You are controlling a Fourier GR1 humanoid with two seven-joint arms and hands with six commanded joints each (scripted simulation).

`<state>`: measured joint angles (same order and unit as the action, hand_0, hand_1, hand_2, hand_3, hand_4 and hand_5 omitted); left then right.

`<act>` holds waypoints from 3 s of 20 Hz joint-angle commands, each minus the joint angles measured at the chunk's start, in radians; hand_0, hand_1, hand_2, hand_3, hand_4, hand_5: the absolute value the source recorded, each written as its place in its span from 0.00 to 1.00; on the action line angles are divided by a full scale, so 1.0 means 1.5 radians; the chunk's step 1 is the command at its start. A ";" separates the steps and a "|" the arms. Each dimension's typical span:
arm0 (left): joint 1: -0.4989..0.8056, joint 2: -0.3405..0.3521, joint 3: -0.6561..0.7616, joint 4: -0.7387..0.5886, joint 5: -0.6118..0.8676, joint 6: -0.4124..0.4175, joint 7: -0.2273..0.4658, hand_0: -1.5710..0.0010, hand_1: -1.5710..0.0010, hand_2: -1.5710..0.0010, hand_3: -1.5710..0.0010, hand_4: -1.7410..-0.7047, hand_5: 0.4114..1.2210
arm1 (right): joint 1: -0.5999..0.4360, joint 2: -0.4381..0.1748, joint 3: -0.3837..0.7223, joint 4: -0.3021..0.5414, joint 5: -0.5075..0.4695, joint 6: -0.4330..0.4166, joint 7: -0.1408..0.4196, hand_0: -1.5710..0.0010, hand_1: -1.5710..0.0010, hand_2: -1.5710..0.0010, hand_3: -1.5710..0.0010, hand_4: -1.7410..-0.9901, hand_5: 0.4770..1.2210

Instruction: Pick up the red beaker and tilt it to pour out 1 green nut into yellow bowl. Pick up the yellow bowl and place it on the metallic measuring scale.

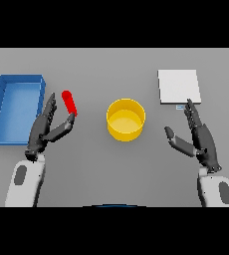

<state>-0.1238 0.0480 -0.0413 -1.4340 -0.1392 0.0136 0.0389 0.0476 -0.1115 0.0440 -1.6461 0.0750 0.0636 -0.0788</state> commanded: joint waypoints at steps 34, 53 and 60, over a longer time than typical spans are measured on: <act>-0.285 -0.035 0.074 0.388 -0.011 0.084 -0.202 0.04 0.04 0.04 0.08 0.21 0.96 | -0.007 0.001 -0.002 0.007 0.020 -0.019 0.010 1.00 1.00 1.00 1.00 0.60 0.23; -0.317 0.057 -0.103 0.184 -0.177 0.065 0.015 0.00 0.00 0.00 0.00 0.06 0.88 | 0.001 0.007 0.003 0.008 0.025 -0.017 -0.002 1.00 1.00 1.00 1.00 0.62 0.28; -0.425 0.137 -0.265 0.228 -0.328 -0.030 0.077 0.00 0.00 0.00 0.00 0.01 0.94 | 0.016 0.005 0.012 -0.013 0.039 -0.021 0.004 1.00 1.00 1.00 1.00 0.60 0.29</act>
<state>-0.7614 0.2541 -0.4389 -1.0922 -0.6293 -0.0312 0.1530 0.0718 -0.1039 0.0626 -1.6661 0.1337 0.0318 -0.0749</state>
